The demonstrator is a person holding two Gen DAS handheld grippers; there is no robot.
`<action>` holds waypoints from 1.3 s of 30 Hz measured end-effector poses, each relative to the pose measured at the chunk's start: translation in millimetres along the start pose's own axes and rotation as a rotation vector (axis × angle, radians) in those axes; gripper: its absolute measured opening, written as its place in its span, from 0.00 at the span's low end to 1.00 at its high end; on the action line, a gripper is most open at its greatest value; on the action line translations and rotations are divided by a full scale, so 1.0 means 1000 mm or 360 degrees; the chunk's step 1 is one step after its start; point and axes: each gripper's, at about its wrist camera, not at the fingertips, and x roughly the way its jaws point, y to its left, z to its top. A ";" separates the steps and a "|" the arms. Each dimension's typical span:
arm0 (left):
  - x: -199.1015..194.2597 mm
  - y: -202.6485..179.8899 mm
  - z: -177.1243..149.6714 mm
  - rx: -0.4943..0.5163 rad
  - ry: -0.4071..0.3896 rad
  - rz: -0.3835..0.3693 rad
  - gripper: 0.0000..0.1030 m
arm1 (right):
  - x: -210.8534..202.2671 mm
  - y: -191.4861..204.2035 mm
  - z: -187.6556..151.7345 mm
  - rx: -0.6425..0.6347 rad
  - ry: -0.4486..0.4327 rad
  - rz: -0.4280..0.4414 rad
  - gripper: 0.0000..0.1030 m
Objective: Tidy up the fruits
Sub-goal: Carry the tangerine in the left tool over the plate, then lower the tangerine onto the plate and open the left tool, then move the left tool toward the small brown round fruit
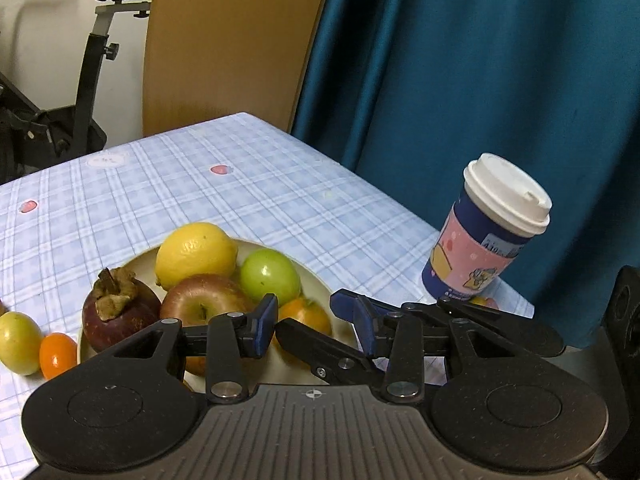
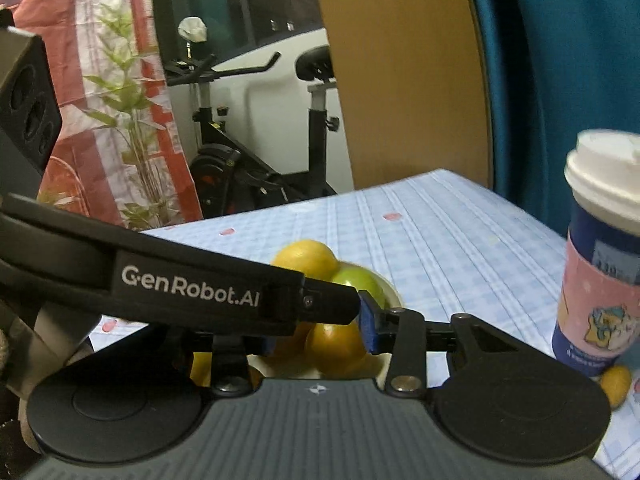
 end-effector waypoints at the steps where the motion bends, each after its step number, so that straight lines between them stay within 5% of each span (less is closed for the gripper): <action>1: 0.002 0.001 0.000 -0.0001 0.0006 0.0003 0.42 | 0.000 -0.002 -0.001 0.0004 0.0005 0.0002 0.40; 12: -0.030 0.021 0.001 -0.0097 -0.0107 0.0067 0.44 | 0.006 0.004 -0.007 -0.0037 0.0013 0.0019 0.40; 28: -0.135 0.091 -0.043 -0.0293 -0.0327 0.0550 0.49 | 0.000 0.051 -0.009 -0.0243 -0.0052 0.0163 0.41; 39: -0.192 0.136 -0.088 -0.0530 -0.0413 0.0711 0.49 | 0.007 0.089 -0.017 -0.0340 0.0048 0.0321 0.41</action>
